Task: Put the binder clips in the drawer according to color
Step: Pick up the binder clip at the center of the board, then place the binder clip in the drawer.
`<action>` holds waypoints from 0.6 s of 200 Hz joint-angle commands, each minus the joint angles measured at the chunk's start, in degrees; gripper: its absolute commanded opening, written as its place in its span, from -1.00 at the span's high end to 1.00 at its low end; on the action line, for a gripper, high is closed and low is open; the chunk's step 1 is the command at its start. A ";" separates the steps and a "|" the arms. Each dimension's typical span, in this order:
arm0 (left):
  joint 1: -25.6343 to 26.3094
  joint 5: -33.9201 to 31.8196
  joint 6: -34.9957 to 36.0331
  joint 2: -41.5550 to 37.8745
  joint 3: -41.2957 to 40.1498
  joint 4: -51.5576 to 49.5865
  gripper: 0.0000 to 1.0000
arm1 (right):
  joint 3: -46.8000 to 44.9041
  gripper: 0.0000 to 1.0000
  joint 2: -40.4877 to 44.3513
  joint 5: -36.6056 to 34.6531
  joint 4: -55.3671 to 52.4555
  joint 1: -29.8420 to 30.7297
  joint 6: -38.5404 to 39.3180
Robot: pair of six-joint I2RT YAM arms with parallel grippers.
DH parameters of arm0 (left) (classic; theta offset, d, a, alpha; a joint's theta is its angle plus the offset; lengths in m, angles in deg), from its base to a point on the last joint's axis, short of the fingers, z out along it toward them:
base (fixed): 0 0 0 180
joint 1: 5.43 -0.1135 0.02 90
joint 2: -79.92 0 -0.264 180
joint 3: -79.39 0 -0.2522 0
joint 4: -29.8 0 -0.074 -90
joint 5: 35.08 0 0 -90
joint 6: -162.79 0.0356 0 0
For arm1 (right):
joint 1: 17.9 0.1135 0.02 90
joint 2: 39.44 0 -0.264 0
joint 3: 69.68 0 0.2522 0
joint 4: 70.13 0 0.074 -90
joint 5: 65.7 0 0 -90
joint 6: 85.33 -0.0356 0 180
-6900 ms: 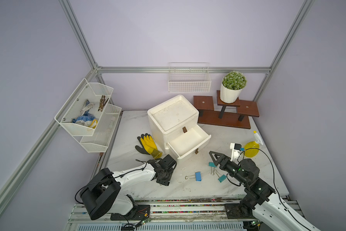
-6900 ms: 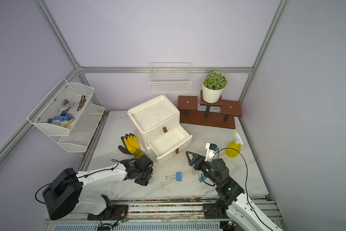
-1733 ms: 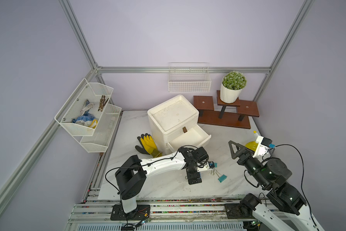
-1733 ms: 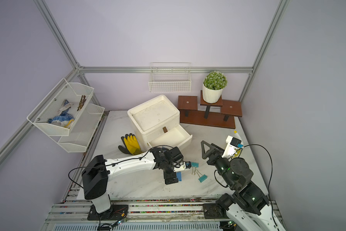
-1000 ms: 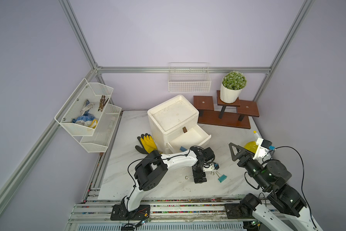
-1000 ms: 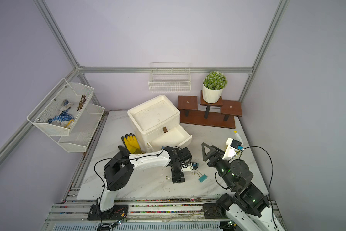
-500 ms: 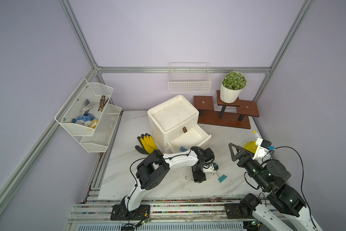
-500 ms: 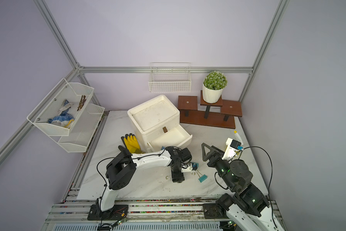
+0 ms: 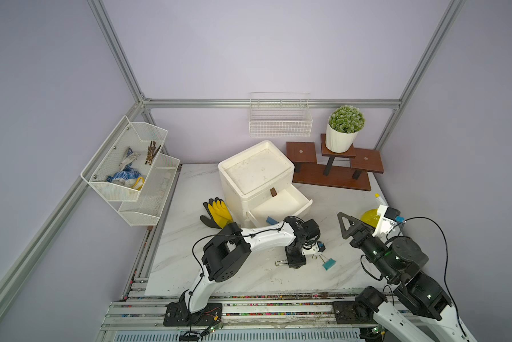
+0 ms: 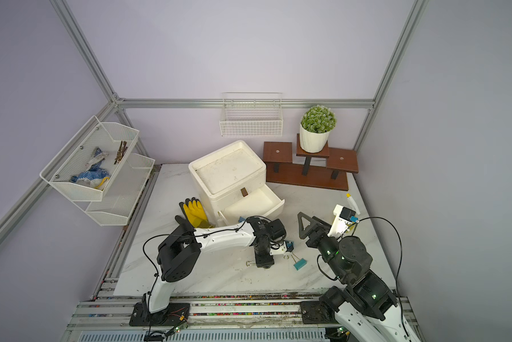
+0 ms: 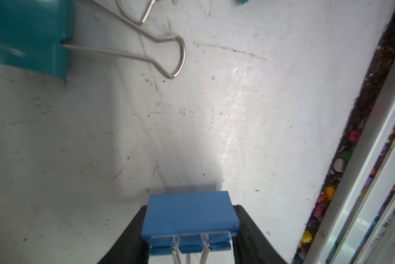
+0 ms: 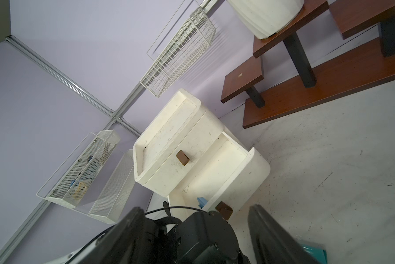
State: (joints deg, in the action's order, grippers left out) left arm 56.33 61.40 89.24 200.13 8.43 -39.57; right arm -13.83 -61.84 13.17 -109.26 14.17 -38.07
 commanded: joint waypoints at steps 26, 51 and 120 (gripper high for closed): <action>1.17 -6.19 -6.66 -8.37 16.77 -8.73 0.01 | 1.33 -0.52 -0.21 -2.14 -0.73 -0.25 0.63; 0.04 -14.09 -5.84 -8.62 26.15 -11.59 -0.04 | 1.25 -0.52 0.04 -2.57 -1.27 -0.26 0.17; -13.75 -20.50 -5.89 -2.23 35.00 -12.87 -0.04 | 0.61 -0.52 0.24 -1.58 -0.85 -0.25 -1.38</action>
State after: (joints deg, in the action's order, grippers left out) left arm 47.06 43.78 84.28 195.25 42.95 -51.64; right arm -13.17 -61.70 11.68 -109.26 14.17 -38.97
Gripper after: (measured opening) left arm 0.528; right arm 0.760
